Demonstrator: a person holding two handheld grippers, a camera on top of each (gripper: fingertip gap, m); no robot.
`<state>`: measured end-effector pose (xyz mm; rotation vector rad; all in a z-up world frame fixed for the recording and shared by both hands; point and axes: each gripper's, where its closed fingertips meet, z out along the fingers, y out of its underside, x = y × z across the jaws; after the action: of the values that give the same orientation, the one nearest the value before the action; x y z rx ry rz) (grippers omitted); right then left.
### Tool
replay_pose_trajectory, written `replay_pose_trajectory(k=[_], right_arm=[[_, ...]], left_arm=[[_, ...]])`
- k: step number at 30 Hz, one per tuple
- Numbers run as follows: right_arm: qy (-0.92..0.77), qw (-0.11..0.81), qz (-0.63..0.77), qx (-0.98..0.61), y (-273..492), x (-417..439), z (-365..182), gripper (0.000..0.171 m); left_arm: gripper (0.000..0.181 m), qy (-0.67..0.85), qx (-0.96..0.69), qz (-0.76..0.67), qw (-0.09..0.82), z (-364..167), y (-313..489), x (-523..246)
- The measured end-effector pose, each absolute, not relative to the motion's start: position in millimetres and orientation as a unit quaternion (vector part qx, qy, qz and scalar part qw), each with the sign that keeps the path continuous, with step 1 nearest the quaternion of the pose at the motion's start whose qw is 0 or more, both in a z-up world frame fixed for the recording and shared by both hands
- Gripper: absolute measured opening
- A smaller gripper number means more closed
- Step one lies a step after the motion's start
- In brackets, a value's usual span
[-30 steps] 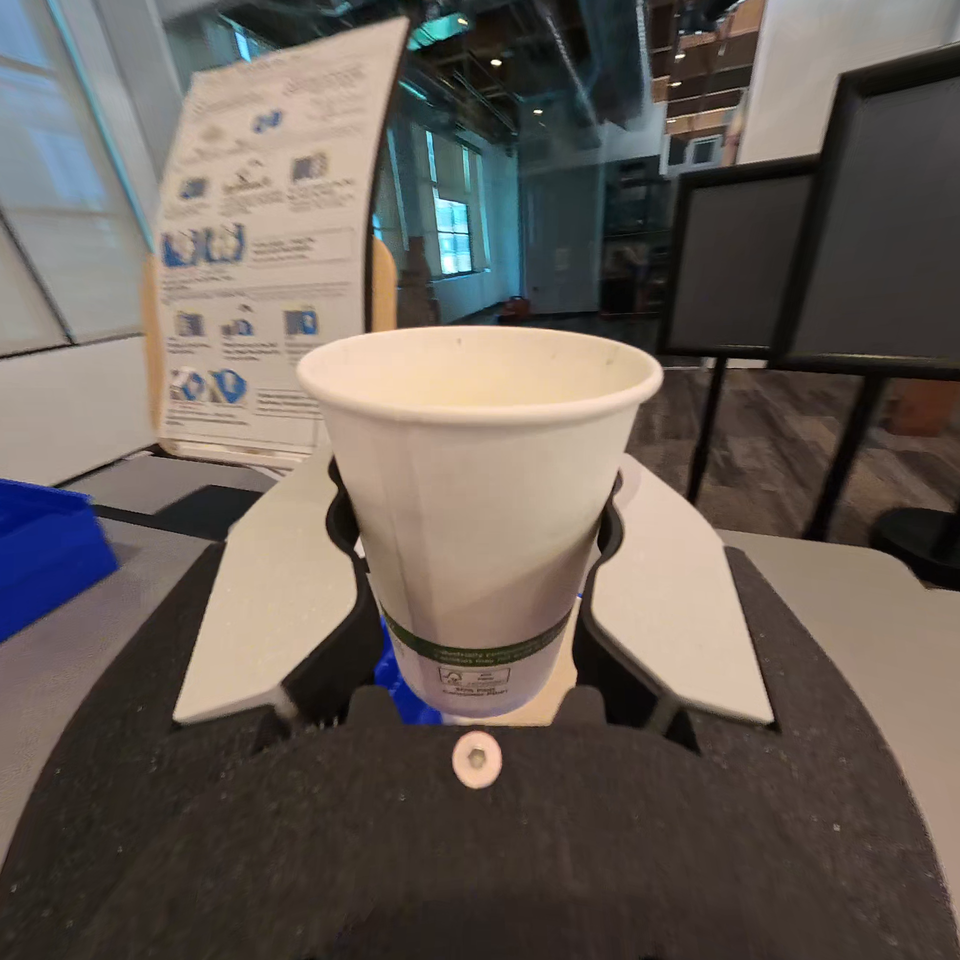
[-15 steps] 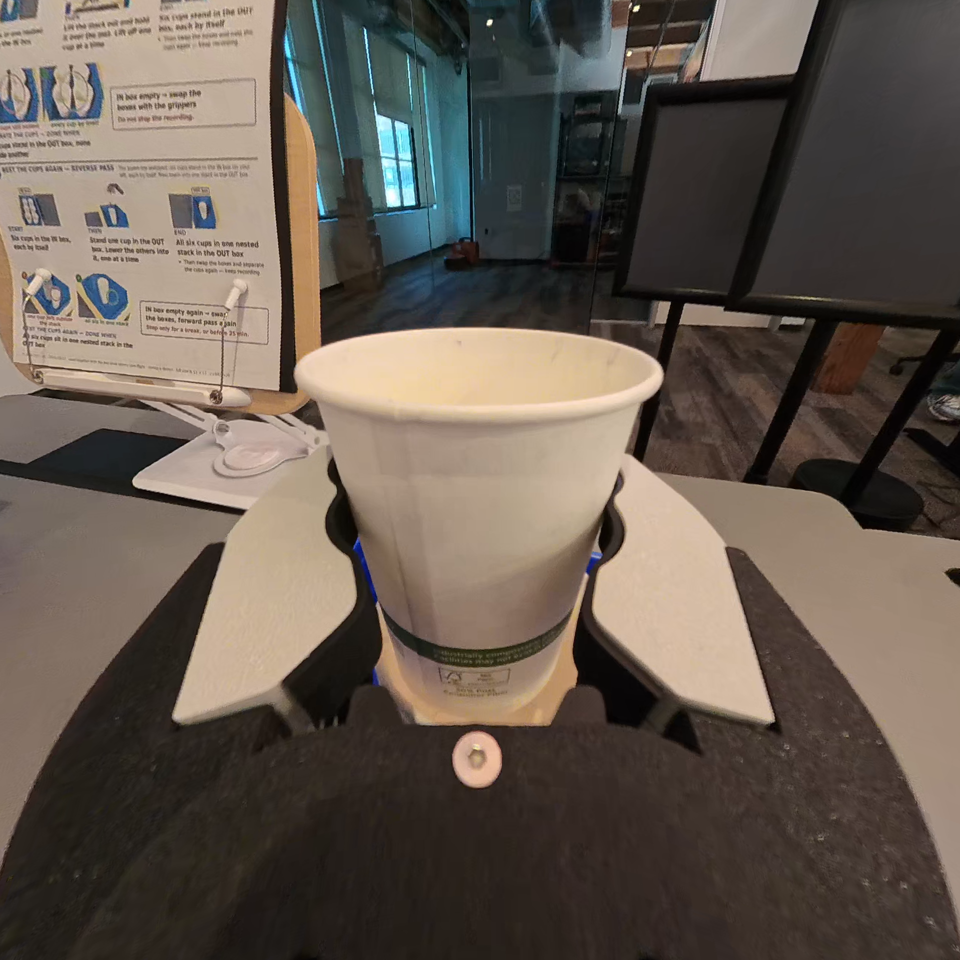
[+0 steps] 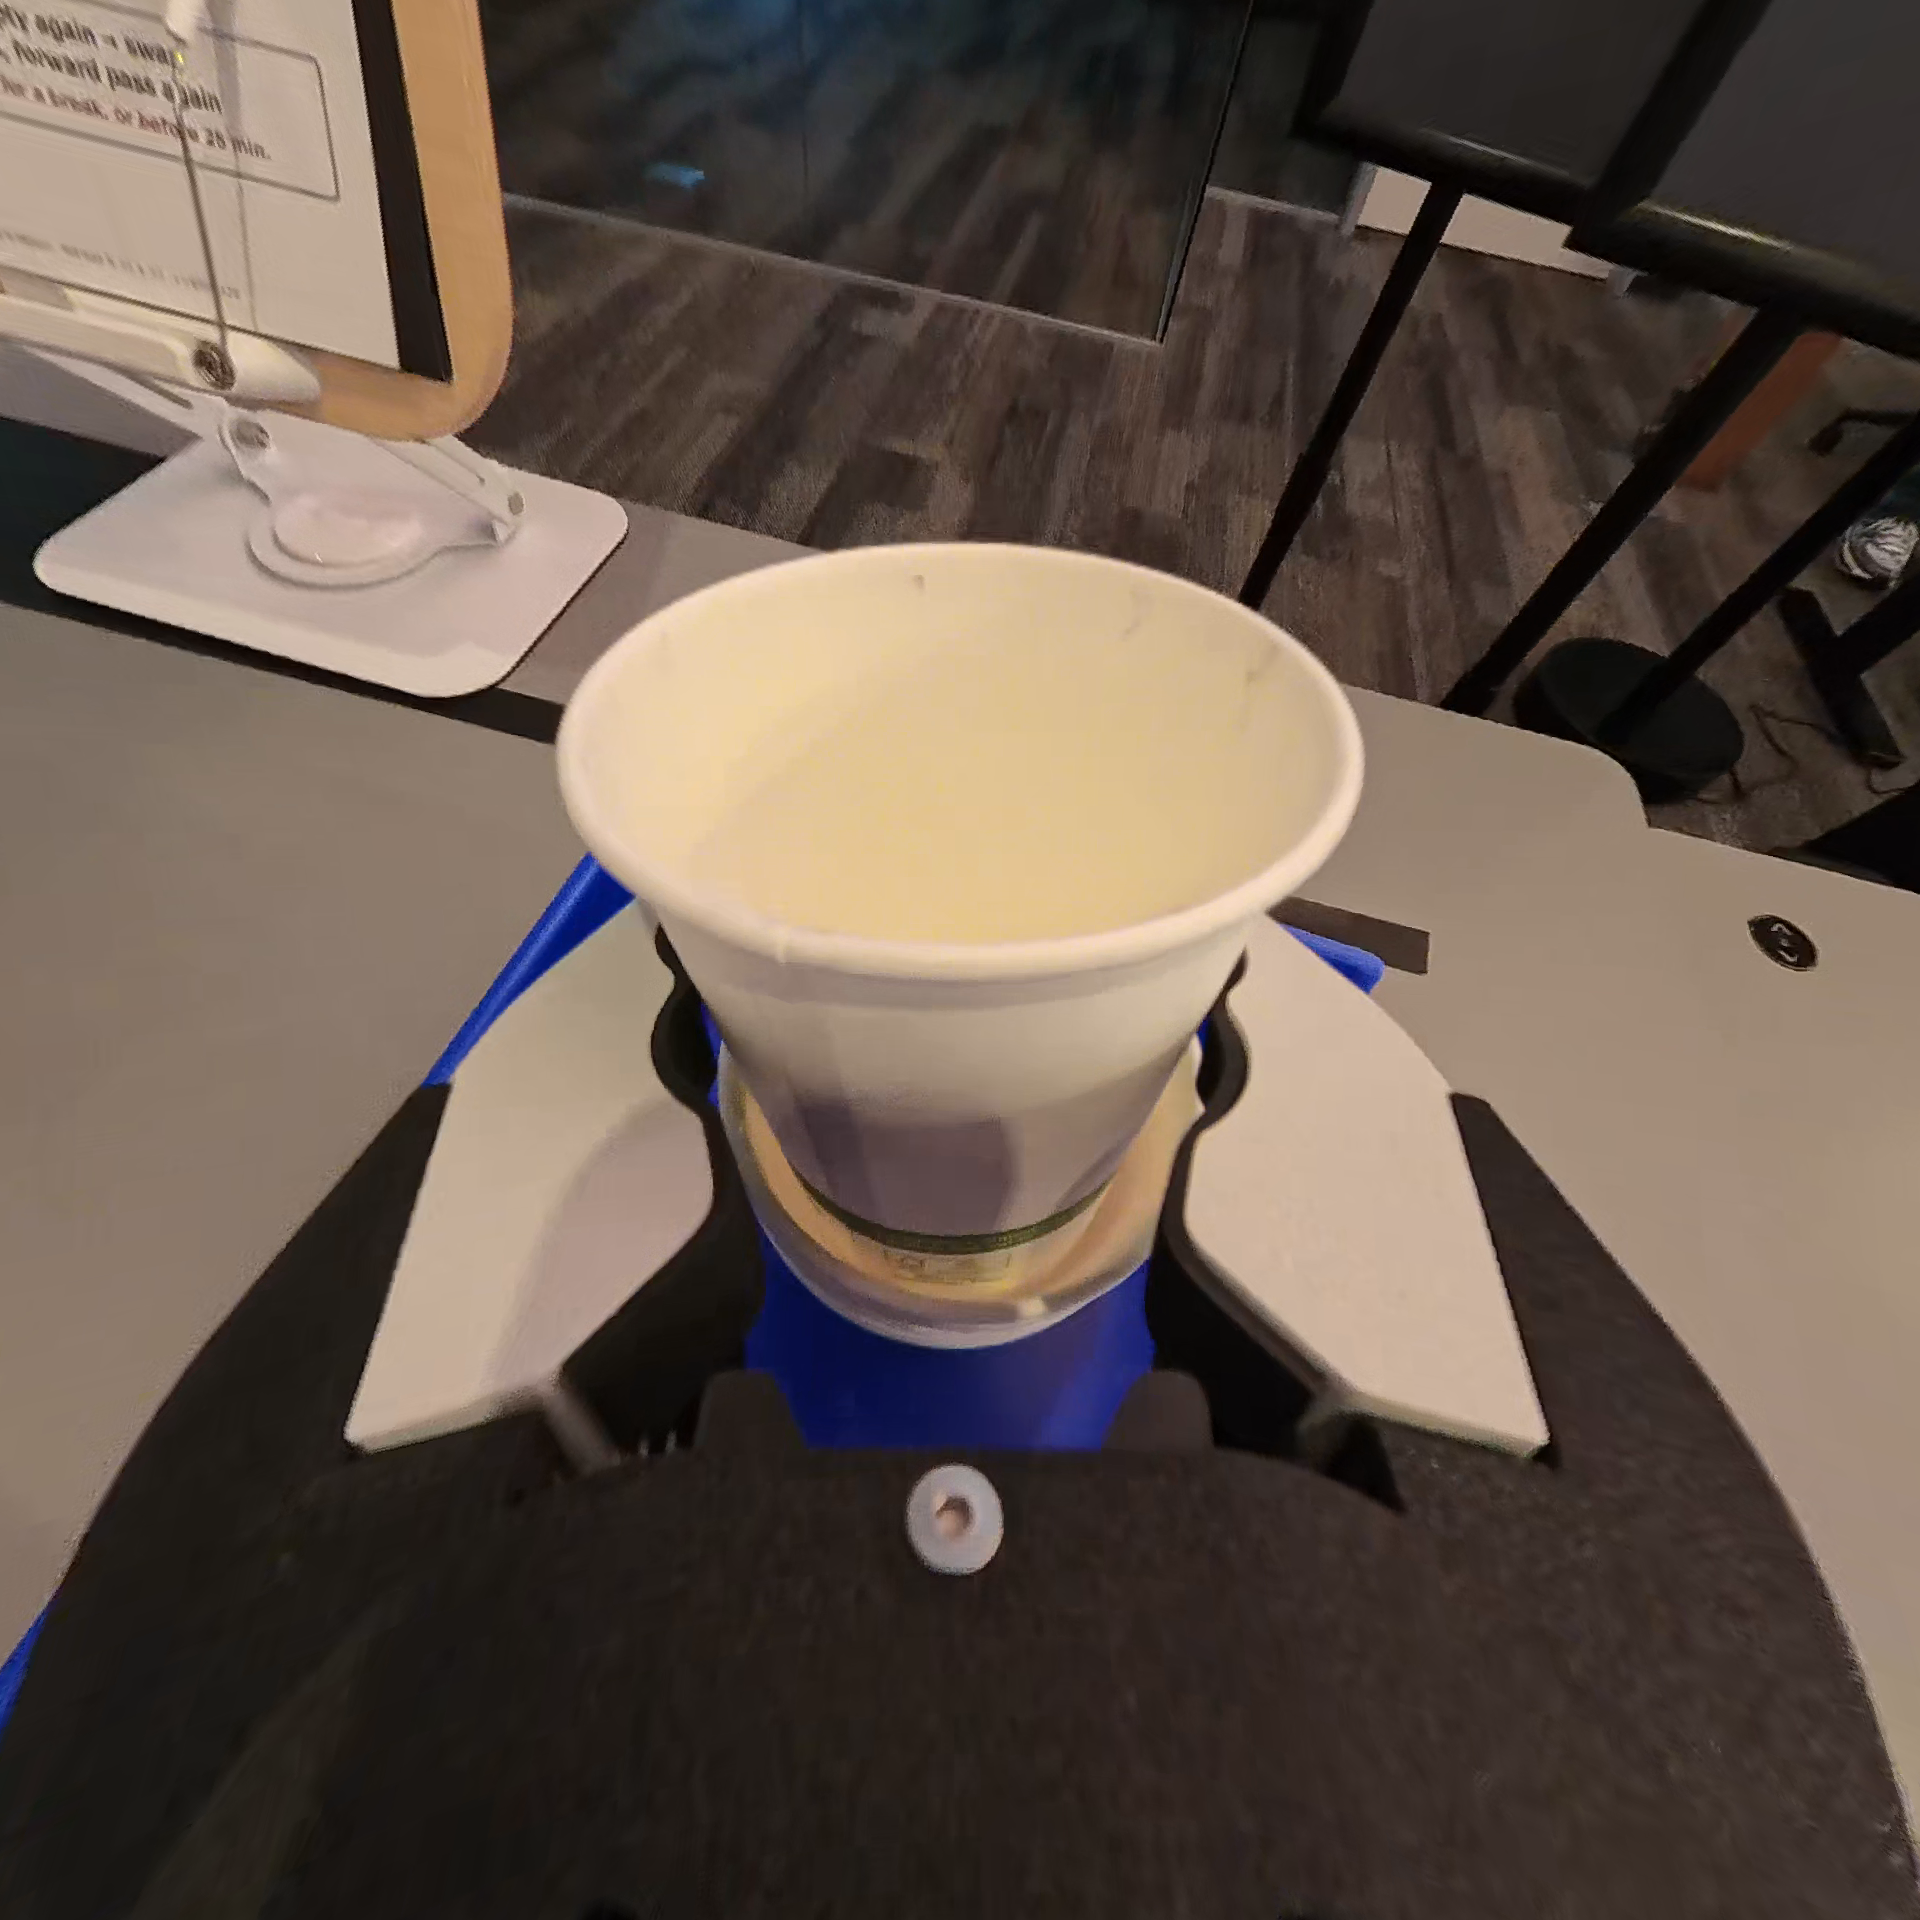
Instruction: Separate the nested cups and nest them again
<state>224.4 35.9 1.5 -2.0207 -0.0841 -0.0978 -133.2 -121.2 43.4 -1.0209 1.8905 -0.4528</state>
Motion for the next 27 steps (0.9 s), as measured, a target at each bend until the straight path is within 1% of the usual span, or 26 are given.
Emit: replay_pose_trajectory(k=[12, 21, 27], right_arm=[[-0.032, 0.468, -0.072, -0.88, 23.3, 218.4, -1.7, 0.092], [-0.025, 0.408, -0.114, -0.905, 7.3, 227.3, -8.9, 0.096], [-0.023, 0.384, -0.108, -0.917, -4.6, 227.2, -8.8, 0.099]], left_arm=[[0.046, 0.773, -0.412, -0.179, 0.447, 39.2, -123.3, -133.2], [0.046, 0.777, -0.412, -0.175, 0.443, 37.0, -124.2, -133.2], [0.046, 0.778, -0.413, -0.173, 0.442, 36.4, -123.2, -133.7]])
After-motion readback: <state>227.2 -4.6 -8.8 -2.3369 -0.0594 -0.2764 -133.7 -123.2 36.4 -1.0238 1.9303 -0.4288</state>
